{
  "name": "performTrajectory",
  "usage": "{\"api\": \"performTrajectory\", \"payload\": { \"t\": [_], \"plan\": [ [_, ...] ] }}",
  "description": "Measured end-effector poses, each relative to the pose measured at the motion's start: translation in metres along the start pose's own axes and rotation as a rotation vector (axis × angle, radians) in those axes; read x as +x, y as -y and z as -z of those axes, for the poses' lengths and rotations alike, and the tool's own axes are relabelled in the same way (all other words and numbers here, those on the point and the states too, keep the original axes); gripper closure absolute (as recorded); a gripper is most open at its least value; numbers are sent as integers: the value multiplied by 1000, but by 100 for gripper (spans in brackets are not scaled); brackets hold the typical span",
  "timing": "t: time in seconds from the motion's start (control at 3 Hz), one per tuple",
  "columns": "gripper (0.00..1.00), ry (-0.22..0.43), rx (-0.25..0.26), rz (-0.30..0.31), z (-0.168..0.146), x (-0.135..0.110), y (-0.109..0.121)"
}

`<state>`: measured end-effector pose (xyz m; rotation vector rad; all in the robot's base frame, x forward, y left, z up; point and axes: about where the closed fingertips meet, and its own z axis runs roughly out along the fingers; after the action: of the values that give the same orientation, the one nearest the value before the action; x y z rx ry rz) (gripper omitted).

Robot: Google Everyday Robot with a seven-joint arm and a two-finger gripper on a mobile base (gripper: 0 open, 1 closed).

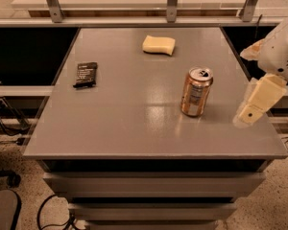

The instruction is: Move orange can near rxbar chocolate

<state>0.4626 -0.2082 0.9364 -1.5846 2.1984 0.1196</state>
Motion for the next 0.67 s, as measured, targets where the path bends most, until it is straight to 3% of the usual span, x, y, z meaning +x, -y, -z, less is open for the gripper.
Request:
{"api": "performTrajectory", "payload": {
  "t": [0.67],
  "plan": [
    [0, 115, 17, -26, -34, -2, 16]
  ]
}}
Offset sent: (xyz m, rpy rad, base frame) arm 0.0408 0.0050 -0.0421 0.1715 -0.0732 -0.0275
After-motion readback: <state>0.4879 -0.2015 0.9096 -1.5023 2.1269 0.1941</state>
